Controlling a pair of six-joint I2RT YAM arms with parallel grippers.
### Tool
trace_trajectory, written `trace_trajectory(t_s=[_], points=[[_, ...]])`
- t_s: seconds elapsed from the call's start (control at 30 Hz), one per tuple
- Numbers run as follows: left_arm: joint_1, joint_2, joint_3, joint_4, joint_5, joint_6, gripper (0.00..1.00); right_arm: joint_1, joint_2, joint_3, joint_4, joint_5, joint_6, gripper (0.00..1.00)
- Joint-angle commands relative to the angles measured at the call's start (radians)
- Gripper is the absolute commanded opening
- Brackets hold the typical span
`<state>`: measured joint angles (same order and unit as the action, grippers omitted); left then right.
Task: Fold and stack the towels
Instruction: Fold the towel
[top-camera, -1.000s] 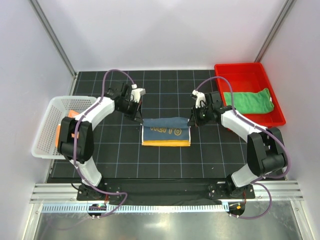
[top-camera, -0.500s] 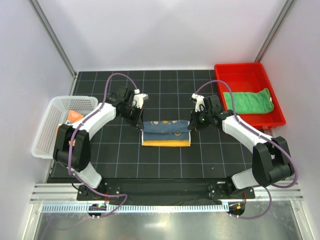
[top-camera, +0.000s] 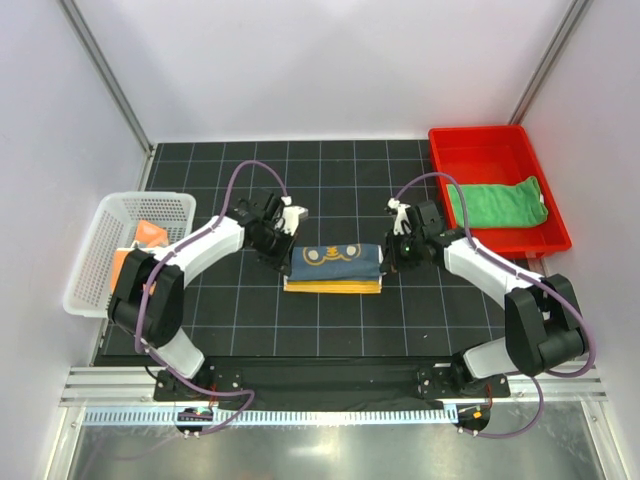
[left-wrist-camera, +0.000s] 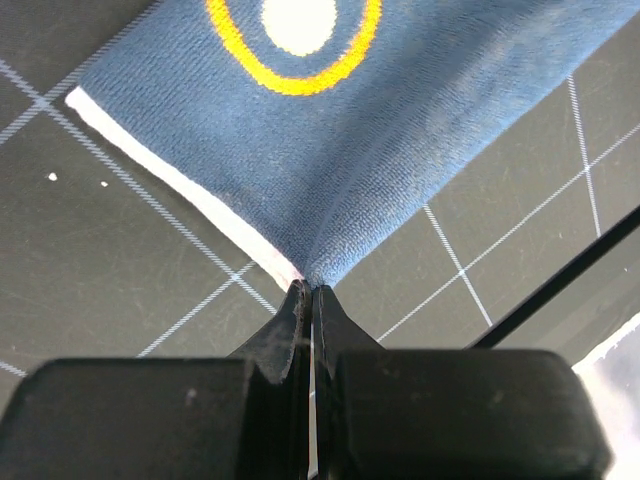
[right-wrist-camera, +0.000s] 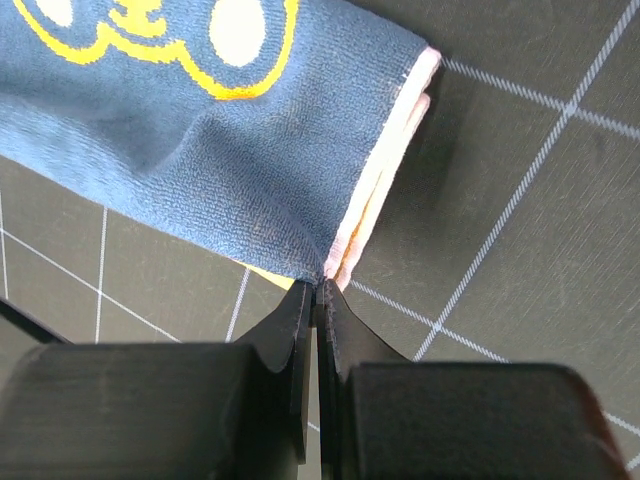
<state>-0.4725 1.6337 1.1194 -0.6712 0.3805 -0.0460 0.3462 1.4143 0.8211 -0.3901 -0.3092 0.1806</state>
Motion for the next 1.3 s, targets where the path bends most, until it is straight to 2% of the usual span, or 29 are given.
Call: trace_trajectory(t_s=[0.0,0.2,0.27,0.37,0.43,0.53,0.67,0.73,0.8,0.87,0.93,1.1,1.27], points=[[0.003,-0.003,-0.009,-0.008,-0.026,-0.017,0.00,0.014,-0.015,-0.014,0.011,0.005,0.033,0.05],[-0.021,0.020,-0.015,-0.047,-0.098,-0.005,0.04,0.031,0.012,-0.010,-0.013,0.007,0.043,0.11],[-0.029,0.026,-0.012,-0.054,-0.092,-0.005,0.06,0.036,0.020,-0.002,-0.042,0.027,0.049,0.19],[-0.040,0.020,-0.006,-0.061,-0.104,-0.015,0.20,0.036,0.034,0.024,-0.099,0.036,0.054,0.26],[-0.040,-0.001,-0.001,-0.076,-0.129,-0.021,0.32,0.037,0.028,0.039,-0.137,0.033,0.072,0.35],[-0.046,-0.041,0.011,-0.082,-0.163,-0.040,0.34,0.089,0.008,0.059,-0.156,0.010,0.112,0.46],[-0.048,-0.097,0.026,-0.061,-0.235,-0.133,0.41,0.132,-0.006,0.107,-0.219,0.077,0.172,0.48],[-0.046,-0.127,0.013,0.014,-0.134,-0.169,0.40,0.134,-0.009,0.119,-0.228,0.131,0.219,0.44],[-0.048,-0.152,-0.027,0.112,-0.025,-0.265,0.37,0.134,-0.012,0.107,-0.199,0.172,0.262,0.38],[-0.048,-0.170,-0.099,0.247,-0.008,-0.343,0.37,0.134,-0.002,0.087,-0.116,0.147,0.295,0.36],[-0.049,-0.161,-0.119,0.268,-0.028,-0.405,0.40,0.134,0.020,0.087,-0.069,0.108,0.307,0.36],[-0.049,-0.120,-0.182,0.318,-0.043,-0.437,0.40,0.135,0.048,0.056,0.020,0.079,0.342,0.36],[-0.049,-0.072,-0.246,0.325,-0.167,-0.437,0.36,0.135,0.067,-0.022,0.112,0.111,0.372,0.36]])
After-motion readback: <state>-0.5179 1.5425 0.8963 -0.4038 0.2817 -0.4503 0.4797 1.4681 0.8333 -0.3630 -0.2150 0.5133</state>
